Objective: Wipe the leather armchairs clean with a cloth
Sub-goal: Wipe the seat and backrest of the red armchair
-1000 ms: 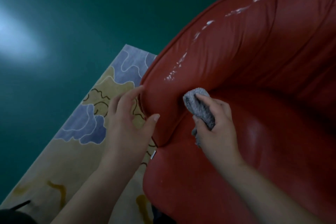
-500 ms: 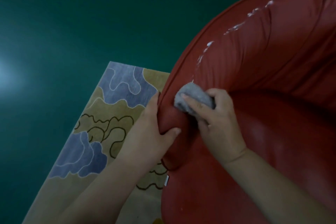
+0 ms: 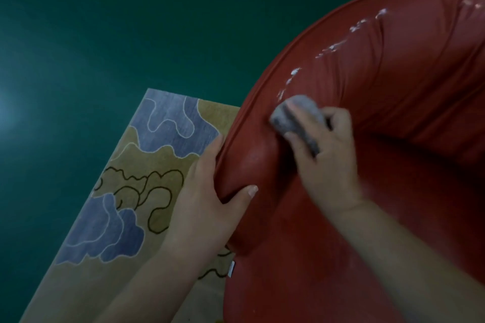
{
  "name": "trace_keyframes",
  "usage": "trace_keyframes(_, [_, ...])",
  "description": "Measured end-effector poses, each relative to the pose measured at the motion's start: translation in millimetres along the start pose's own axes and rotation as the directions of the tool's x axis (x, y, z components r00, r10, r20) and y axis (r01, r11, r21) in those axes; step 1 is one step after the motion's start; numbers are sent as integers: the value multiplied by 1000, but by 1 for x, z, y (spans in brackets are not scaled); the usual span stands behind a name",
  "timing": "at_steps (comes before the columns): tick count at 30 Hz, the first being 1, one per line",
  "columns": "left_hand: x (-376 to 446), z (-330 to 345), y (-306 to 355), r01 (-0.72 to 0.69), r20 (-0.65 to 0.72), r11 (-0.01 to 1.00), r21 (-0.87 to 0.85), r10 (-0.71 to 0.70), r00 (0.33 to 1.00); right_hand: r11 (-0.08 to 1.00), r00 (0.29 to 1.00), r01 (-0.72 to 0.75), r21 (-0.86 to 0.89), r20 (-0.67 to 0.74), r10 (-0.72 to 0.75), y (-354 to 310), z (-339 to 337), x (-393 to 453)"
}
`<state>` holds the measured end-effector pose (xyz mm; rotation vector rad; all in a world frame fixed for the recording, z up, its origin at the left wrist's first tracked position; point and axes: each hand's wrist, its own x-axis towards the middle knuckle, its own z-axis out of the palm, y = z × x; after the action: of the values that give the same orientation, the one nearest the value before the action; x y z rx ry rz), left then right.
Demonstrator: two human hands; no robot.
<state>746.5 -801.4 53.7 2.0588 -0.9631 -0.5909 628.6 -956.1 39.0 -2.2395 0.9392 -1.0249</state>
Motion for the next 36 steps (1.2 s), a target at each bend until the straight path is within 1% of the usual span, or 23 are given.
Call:
trace_keyframes(2, [12, 1, 8, -41, -32, 997, 58, 43, 999, 996, 992, 85, -16, 91, -83, -13, 6, -1])
trace_keyframes(4, [25, 2, 16, -57, -13, 992, 114, 59, 998, 995, 992, 67, -69, 110, -59, -17, 11, 1])
trace_keyframes(6, [35, 4, 21, -64, 14, 986, 153, 63, 998, 997, 992, 40, -58, 119, -33, -16, 12, 6])
trace_keyframes(8, [38, 7, 24, -67, 25, 978, 196, 63, 998, 994, 984, 92, -64, 161, -80, -9, 10, 11])
trace_keyframes(9, [39, 7, 23, -64, 29, 974, 219, 60, 998, 993, 984, 94, -76, 159, -81, -3, 6, 16])
trace_keyframes(12, [43, 7, 24, -55, 43, 964, 259, 45, 998, 997, 996, -60, -43, 56, 62, 17, -7, 33])
trace_keyframes(13, [45, 8, 25, -52, 47, 963, 263, 42, 998, 998, 997, -64, -10, 42, 64, 16, -8, 37])
trace_keyframes(15, [49, 11, 29, -42, 44, 963, 267, 31, 999, 998, 994, 54, 35, 97, -57, 5, -5, 41])
trace_keyframes(17, [51, 14, 33, -25, 24, 962, 272, 20, 1000, 979, 954, 204, 12, 223, -202, -4, 2, 40])
trace_keyframes(18, [50, 15, 34, -21, 15, 959, 284, 17, 1000, 970, 939, 241, -19, 257, -228, -1, 3, 42])
trace_keyframes(19, [49, 14, 35, -20, 10, 953, 302, 18, 1000, 970, 944, 236, -51, 249, -216, 6, 1, 48])
trace_keyframes(21, [49, 14, 36, -18, 10, 947, 322, 16, 1000, 989, 982, 128, -73, 149, -116, 25, -5, 62])
trace_keyframes(23, [53, 14, 39, -15, 5, 946, 325, 14, 1000, 999, 998, 3, -52, 64, 1, 36, -8, 70])
trace_keyframes(24, [57, 16, 42, -17, 2, 942, 336, 17, 1000, 1000, 999, -15, -27, 52, 16, 34, -7, 69])
trace_keyframes(25, [61, 18, 45, -20, -3, 936, 352, 23, 1000, 1000, 998, 5, 1, 69, -5, 29, -3, 66])
trace_keyframes(26, [67, 21, 48, -25, -9, 931, 365, 30, 1000, 998, 992, 62, 14, 106, -63, 23, 0, 62])
trace_keyframes(28, [76, 25, 52, -20, -18, 919, 394, 29, 999, 976, 954, 217, -10, 212, -210, 15, 2, 57])
trace_keyframes(29, [80, 27, 54, -15, -21, 907, 421, 26, 999, 967, 942, 251, -36, 239, -235, 18, -1, 62])
trace_keyframes(31, [83, 30, 55, -13, -33, 874, 487, 33, 999, 978, 969, 189, -92, 179, -170, 35, -9, 81])
trace_keyframes(32, [83, 30, 55, -15, -39, 862, 508, 40, 998, 987, 987, 111, -117, 132, -96, 44, -13, 92])
trace_keyframes(34, [83, 31, 56, -9, -46, 853, 521, 39, 998, 991, 996, -45, -125, 73, 54, 57, -17, 108])
trace_keyframes(35, [84, 31, 56, 0, -51, 853, 522, 32, 998, 992, 995, -68, -103, 72, 75, 57, -15, 110])
trace_keyframes(36, [84, 32, 57, 13, -57, 851, 525, 21, 998, 997, 995, -45, -70, 90, 51, 50, -12, 107])
